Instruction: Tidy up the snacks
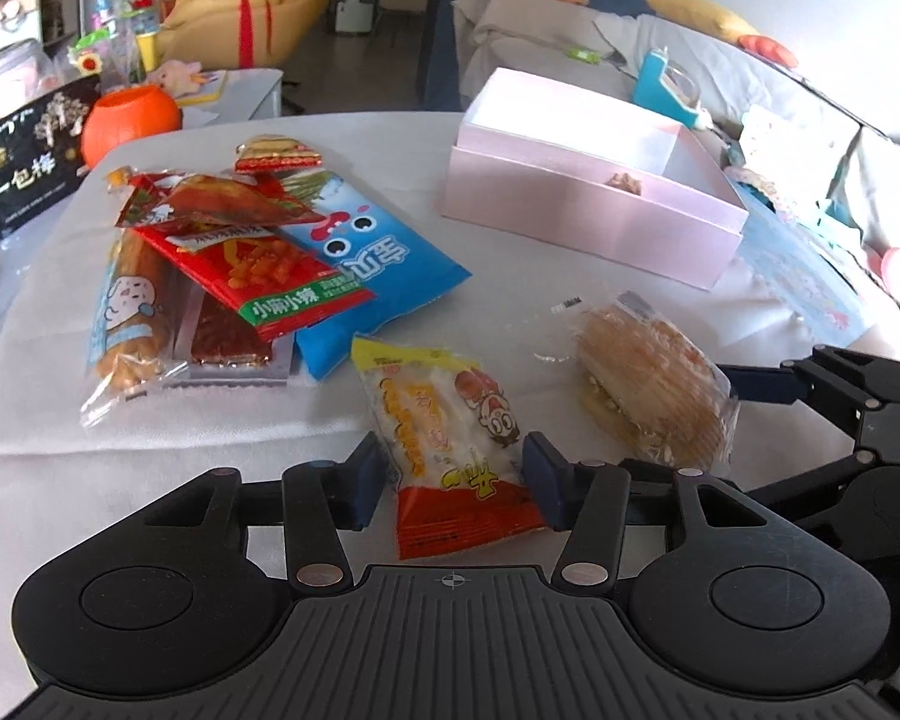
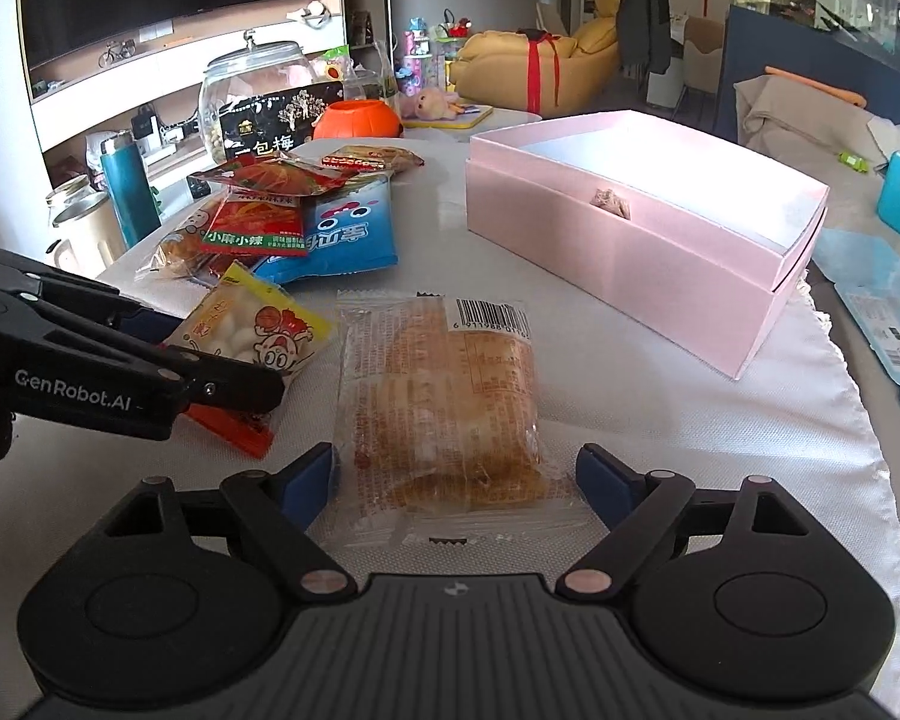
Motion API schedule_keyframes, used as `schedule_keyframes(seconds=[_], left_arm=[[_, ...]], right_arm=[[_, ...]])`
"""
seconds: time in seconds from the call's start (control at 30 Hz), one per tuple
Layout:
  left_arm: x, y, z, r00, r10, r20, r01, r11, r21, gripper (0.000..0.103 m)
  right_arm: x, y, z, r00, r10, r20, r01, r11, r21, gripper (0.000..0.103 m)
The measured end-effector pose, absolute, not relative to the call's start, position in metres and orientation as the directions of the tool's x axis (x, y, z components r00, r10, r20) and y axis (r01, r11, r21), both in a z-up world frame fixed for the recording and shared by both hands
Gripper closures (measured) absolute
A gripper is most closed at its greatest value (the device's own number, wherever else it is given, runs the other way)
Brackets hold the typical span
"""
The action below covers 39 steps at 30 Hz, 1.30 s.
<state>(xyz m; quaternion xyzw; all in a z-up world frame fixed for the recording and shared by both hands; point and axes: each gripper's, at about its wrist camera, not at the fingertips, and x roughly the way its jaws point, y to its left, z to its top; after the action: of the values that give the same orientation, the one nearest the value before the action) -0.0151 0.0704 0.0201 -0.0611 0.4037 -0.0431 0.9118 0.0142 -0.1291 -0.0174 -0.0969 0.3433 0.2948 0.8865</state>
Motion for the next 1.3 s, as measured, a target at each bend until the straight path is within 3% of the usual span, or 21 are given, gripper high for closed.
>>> schedule_keyframes(seconds=[0.33, 0.53, 0.87, 0.93, 0.97, 1.0, 1.3], left_arm=[[-0.019, 0.069, 0.018, 0.685, -0.126, -0.718, 0.038, 0.990, -0.137, 0.045], [-0.020, 0.069, 0.017, 0.691, -0.128, -0.712, 0.042, 0.990, -0.138, 0.045], [-0.021, 0.064, 0.016, 0.695, -0.113, -0.710, 0.039, 0.992, -0.120, 0.044], [-0.021, 0.063, 0.016, 0.696, -0.110, -0.710, 0.042, 0.993, -0.113, 0.044], [-0.021, 0.063, 0.016, 0.696, -0.109, -0.710, 0.042, 0.993, -0.112, 0.044], [-0.021, 0.063, 0.016, 0.696, -0.108, -0.710, 0.041, 0.993, -0.111, 0.044], [-0.020, 0.064, 0.017, 0.691, -0.112, -0.714, 0.040, 0.992, -0.117, 0.046]], right_arm=[[0.015, -0.127, -0.017, 0.596, 0.441, -0.672, -0.574, 0.819, 0.028, 0.015], [0.014, -0.132, 0.000, 0.527, 0.545, -0.652, -0.617, 0.773, 0.147, 0.015], [0.061, -0.114, 0.002, 0.556, 0.468, -0.687, -0.502, 0.848, 0.172, 0.015], [0.063, -0.110, 0.001, 0.548, 0.475, -0.689, -0.517, 0.839, 0.168, 0.022], [0.061, -0.109, 0.001, 0.539, 0.483, -0.690, -0.534, 0.830, 0.164, 0.036], [0.058, -0.109, 0.001, 0.535, 0.482, -0.694, -0.547, 0.823, 0.150, 0.043], [0.045, -0.143, 0.003, 0.585, 0.425, -0.691, -0.517, 0.852, 0.086, 0.048]])
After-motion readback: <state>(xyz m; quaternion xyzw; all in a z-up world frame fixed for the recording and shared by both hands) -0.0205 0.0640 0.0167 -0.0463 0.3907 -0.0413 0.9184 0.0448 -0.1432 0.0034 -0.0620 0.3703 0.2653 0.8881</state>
